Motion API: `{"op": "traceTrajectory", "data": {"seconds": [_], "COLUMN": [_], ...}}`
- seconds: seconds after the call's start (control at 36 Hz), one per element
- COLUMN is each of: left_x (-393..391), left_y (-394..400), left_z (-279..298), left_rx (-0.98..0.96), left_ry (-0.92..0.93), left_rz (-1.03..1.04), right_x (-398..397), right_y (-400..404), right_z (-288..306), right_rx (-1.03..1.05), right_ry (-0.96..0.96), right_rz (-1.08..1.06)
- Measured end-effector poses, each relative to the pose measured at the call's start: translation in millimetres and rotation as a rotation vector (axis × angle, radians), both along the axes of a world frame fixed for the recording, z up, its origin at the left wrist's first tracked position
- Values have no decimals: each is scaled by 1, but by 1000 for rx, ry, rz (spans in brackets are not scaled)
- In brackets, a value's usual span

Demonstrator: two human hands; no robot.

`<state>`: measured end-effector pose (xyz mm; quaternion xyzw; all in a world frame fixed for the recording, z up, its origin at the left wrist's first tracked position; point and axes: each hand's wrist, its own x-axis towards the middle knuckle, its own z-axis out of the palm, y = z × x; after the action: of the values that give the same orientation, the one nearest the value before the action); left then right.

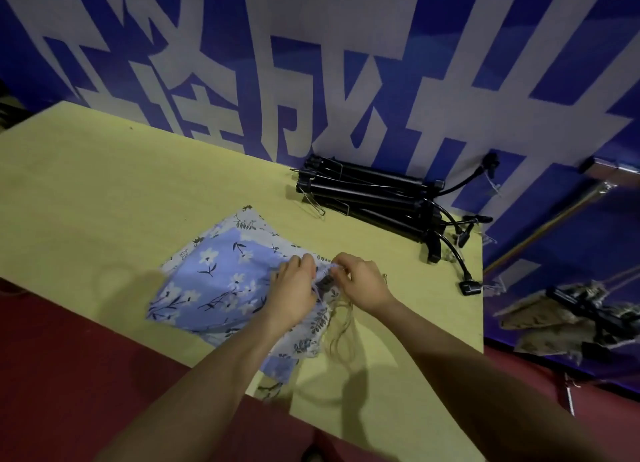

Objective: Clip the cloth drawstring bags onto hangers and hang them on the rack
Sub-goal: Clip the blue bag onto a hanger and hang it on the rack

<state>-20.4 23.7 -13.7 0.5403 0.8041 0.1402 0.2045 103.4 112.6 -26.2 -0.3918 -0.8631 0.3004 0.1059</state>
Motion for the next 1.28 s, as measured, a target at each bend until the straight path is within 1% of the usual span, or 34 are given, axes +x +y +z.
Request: {"op": "traceTrajectory", "data": {"seconds": [0.06,0.11,0.19,0.28,0.33,0.39,0.5,0.56,0.61,0.67,0.72,0.81,0.89,1.03,1.11,1.19,1.25,1.28], "left_x": [2,3,3,0,1,2,5,4,3,4,8,18,28,38,37,37,38,38], "left_y": [4,7,10,9,9,12,26,36,45,51,54,53,51,50,46,40,35,33], "left_z": [7,15,25,29,31,32,38,43,48,49,45,32,20,7,2,1,3,4], "left_rx": [-67,-118,-183,-180,-179,-188,-154,-72,8,77,111,34,-58,-77,-55,14,65,78], "left_ry": [185,267,260,264,321,355,249,172,96,39,2,-74,-85,-118,-155,-155,-120,-98], "left_rz": [-42,-85,-148,-240,-307,-302,-175,-77,-2,69,109,126,120,162,185,190,229,250], "right_x": [0,1,3,4,3,2,3,9,18,30,41,53,59,60,61,63,66,66], "right_y": [5,10,19,30,37,42,54,61,68,74,78,79,73,67,65,61,60,59], "right_z": [4,8,15,21,24,29,33,32,27,17,2,-19,-33,-49,-58,-60,-57,-55], "right_rx": [46,108,173,197,183,135,95,42,-43,-91,-132,-215,-245,-174,-155,-154,-137,-144], "right_ry": [-7,-16,-12,-7,32,103,192,228,240,174,53,-140,-286,-439,-448,-440,-380,-302], "right_rz": [-28,-42,-99,-169,-206,-204,-119,-121,-172,-254,-317,-350,-342,-299,-313,-313,-311,-318]}}
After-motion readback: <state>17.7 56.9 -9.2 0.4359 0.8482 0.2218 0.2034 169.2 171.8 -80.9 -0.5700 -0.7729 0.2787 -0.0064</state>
